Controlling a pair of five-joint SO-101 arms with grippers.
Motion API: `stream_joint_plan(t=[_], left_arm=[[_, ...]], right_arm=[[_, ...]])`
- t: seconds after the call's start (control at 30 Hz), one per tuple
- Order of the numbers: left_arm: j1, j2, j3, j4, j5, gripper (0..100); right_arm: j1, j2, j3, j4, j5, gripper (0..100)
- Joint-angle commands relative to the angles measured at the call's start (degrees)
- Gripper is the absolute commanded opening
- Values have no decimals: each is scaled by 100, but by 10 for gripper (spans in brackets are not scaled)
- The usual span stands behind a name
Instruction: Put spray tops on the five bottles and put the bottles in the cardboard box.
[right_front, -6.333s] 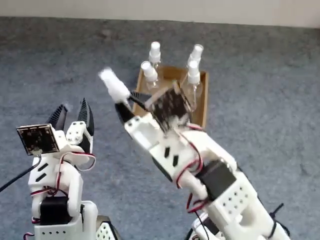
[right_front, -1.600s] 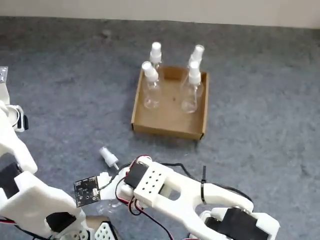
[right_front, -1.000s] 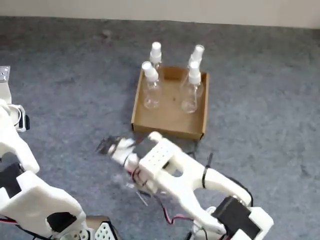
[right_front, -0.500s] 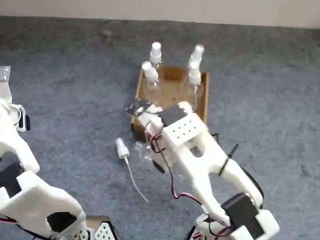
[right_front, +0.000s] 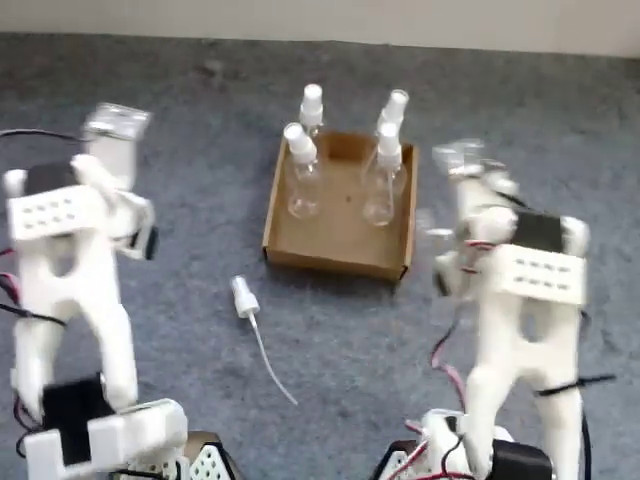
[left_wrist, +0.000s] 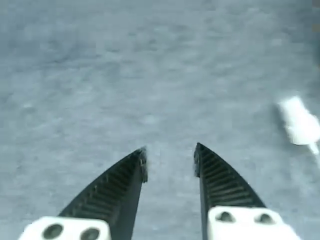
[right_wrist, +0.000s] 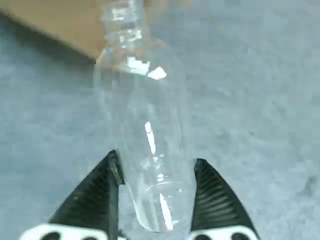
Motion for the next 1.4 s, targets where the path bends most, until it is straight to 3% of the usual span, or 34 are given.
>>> stream_joint_plan(t=[0.0,0.17,0.33,0.77,1.03,1.23,1.37], left_arm=[[1086,-884,725,-44,756,137],[1701,-1103,1534,-941,1758,138],[1912,-1103,2281,-1899,2567,138],[2598,-1095,2756,-2435,3648,138],[2765,-1095,3556,-3253,3736,138],[2791,-1086,3679,-3262,3719,138],[2791,-1086,3793,-3367,3710,137]], right_arm=[[1015,-233,558,-919,404,5],[1754,-233,1508,-2053,545,5],[2053,84,1903,-2431,519,5],[2009,2519,558,-2633,-229,5],[1833,2545,541,-2642,-308,17],[1807,2536,549,-2633,-334,161],[1807,2536,532,-2624,-334,188]])
